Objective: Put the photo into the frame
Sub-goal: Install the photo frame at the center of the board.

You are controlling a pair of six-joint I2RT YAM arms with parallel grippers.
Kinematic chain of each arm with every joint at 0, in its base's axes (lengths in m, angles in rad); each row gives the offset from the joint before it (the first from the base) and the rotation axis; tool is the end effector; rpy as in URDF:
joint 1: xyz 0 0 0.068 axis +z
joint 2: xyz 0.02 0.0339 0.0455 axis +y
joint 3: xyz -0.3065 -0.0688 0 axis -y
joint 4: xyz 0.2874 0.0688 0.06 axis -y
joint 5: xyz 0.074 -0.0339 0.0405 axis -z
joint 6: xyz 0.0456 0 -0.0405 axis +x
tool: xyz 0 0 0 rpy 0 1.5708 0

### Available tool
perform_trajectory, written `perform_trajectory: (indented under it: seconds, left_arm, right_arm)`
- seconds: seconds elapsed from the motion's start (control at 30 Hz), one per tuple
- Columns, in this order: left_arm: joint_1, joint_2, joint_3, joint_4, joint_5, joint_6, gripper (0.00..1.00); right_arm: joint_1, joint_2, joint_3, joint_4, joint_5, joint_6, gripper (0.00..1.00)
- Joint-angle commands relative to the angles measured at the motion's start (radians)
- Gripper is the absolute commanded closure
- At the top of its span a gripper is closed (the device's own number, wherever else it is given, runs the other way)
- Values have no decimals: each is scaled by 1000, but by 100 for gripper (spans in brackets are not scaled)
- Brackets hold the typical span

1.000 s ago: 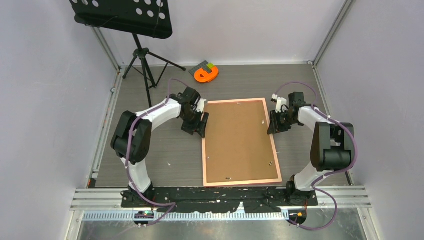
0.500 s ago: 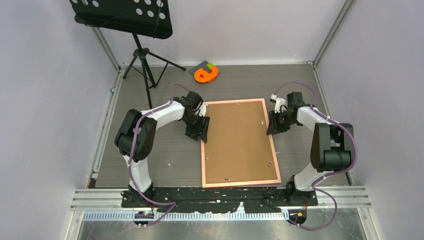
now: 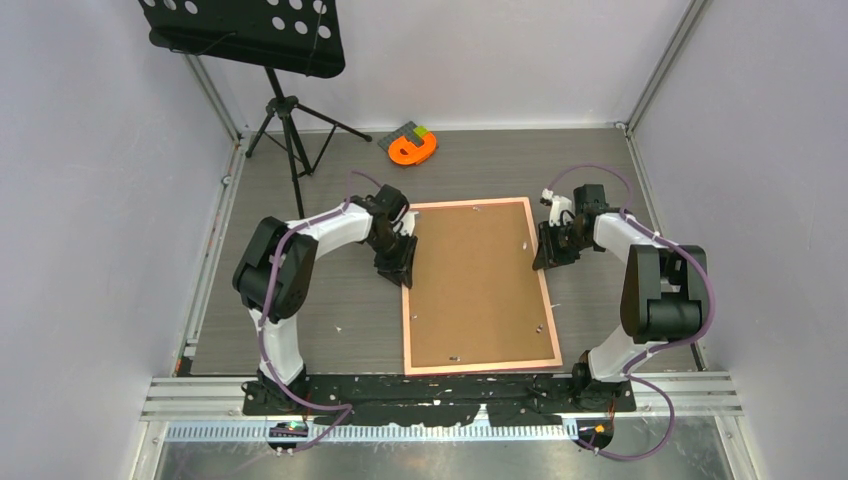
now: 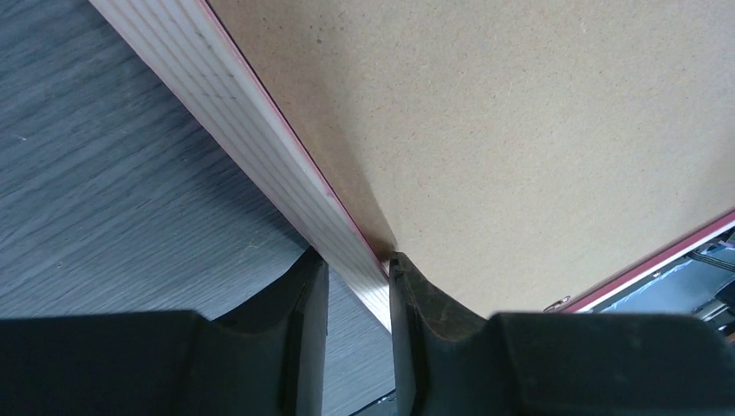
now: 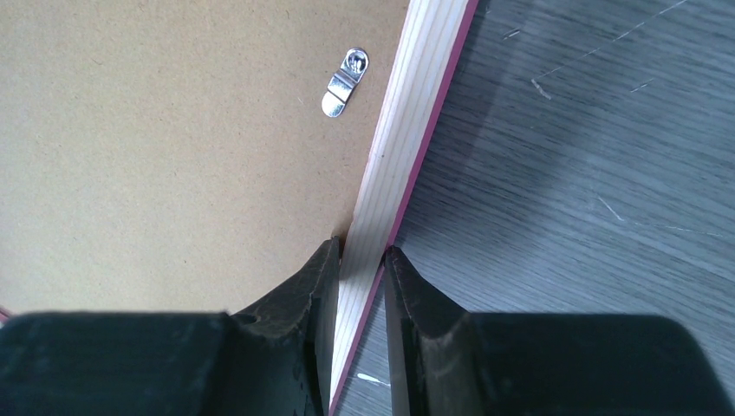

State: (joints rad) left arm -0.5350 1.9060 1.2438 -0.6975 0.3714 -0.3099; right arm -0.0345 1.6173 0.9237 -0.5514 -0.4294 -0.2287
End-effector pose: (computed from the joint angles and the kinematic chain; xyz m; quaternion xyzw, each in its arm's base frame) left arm 0.3432 -0.2227 0.1596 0.1291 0.9690 -0.2099 0.0192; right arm 0.3310 0.0076 0.1727 -0.1279 0.9562 0.1876 0.1847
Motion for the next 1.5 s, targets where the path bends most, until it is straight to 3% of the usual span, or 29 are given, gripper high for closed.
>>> perform_trajectory:
  seconds: [0.0,0.23,0.77,1.1,1.47]
  left_arm:
    - [-1,34,20,13,-21,13,74]
    - [30,34,16,17,-31,14,100]
    - [167,-15,-63,45,-29,-12,100]
    - [193,-48,-87,45,-23,15,100]
    - [194,-31,-93,64,-12,8,100]
  right_arm:
    - [11,4,50,5,-70,9,71]
    - [11,36,93,-14,-109,13,54]
    - [23,138,210,-28,-208,56,43]
    - [34,79,261,-39,-167,49,31]
    - [118,144,273,22,-56,117,33]
